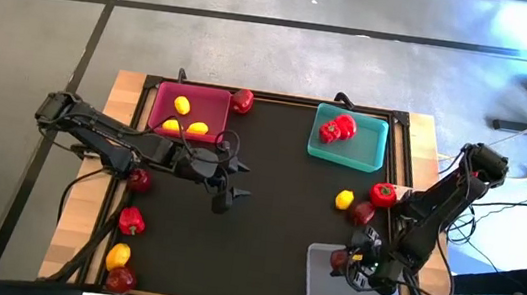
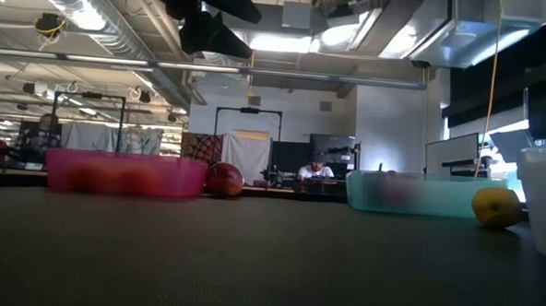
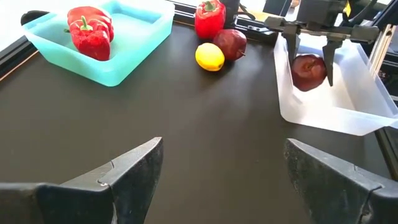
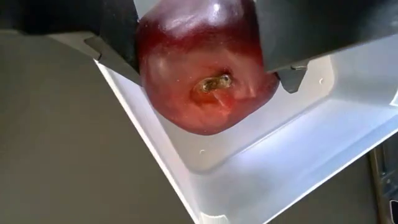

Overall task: Sort produce into baskets
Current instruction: Put the apple into the transparent bin

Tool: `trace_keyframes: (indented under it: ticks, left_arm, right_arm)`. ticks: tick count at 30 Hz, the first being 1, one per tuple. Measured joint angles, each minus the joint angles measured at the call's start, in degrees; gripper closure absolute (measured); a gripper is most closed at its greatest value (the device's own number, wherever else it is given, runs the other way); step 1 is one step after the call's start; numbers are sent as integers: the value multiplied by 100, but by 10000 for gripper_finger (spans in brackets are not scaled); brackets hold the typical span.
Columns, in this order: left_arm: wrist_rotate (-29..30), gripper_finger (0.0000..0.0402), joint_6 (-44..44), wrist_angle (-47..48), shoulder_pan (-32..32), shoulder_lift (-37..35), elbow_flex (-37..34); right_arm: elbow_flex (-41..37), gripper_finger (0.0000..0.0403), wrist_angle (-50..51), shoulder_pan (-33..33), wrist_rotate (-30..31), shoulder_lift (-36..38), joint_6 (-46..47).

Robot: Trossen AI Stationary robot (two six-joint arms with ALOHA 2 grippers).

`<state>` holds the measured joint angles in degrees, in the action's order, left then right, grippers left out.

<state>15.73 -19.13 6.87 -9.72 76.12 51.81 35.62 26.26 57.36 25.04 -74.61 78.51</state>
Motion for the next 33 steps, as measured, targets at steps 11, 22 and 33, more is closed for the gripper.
trace_keyframes:
  ticks: [11,22,33]
  left_arm:
    - [0,75,12,2,0,0,0]
    - [0,75,17,4,0,0,0]
    - [0,75,19,4,0,0,0]
  right_arm:
    - [0,123,150,0,-164,13,62]
    - [734,134,1191,0,-376,22,6]
    - [1731,134,2928,-541,-25,26,-249]
